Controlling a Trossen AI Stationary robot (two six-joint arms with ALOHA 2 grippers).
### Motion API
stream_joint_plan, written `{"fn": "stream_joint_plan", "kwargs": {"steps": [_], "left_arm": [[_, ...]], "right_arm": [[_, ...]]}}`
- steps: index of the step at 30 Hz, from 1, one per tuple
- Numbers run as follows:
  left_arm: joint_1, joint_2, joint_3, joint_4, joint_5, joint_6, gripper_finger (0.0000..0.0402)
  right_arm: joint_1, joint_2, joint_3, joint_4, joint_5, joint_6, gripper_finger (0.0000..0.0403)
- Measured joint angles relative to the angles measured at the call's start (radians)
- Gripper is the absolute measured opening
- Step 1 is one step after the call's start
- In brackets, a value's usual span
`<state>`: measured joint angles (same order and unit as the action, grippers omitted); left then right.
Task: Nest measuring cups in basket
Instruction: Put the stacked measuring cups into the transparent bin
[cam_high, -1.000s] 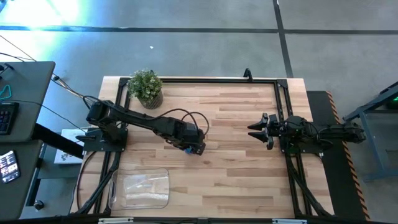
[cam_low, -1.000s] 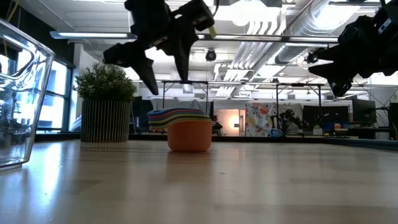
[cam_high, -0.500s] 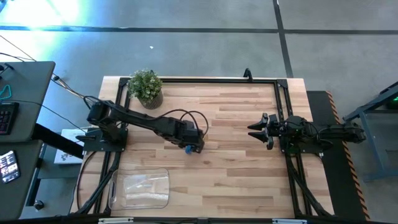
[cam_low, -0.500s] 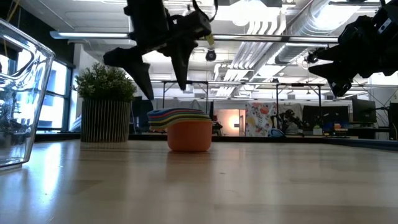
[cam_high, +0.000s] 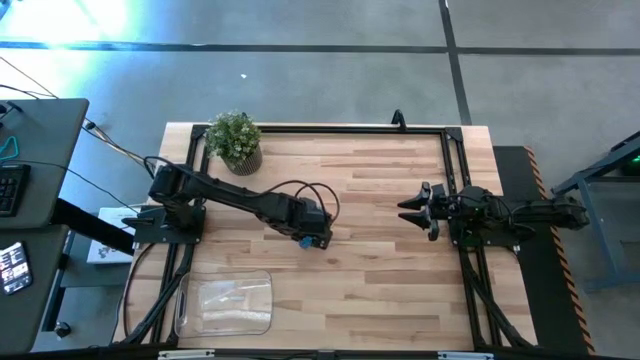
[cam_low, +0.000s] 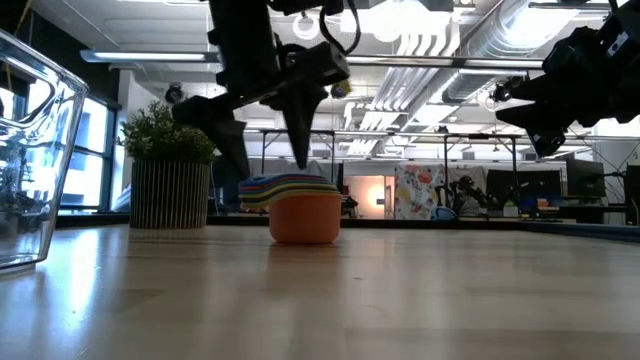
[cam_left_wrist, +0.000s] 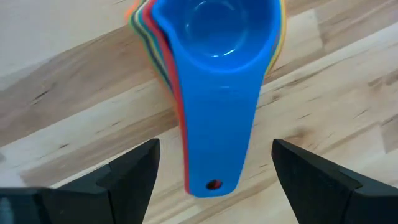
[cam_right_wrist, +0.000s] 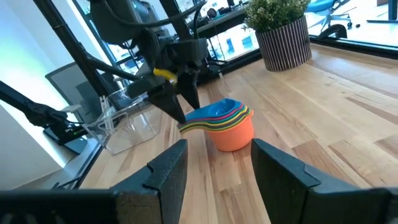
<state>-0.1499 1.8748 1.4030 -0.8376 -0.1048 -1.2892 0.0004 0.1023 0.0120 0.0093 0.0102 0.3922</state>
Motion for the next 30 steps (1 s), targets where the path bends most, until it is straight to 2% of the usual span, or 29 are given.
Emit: {"fn": "stream_joint_plan", "kwargs": {"steps": [6,20,30], "left_arm": [[0.005,0.036,0.003,0.043,0.015,0.011,0.0301],[0.012,0.084,0.002,0.032,0.02,0.011,0.0301],[0.015,0.132,0.001,0.048,0.07,0.026,0.03]], "right_arm": [[0.0,0.007,0.0,-0.001,0.0,0.0,0.0169],[0.0,0.024,0.0,0.0,0.0,0.0,0.0169],[0.0,0.032,0.0,-0.001,0.0,0.0,0.0169]]}}
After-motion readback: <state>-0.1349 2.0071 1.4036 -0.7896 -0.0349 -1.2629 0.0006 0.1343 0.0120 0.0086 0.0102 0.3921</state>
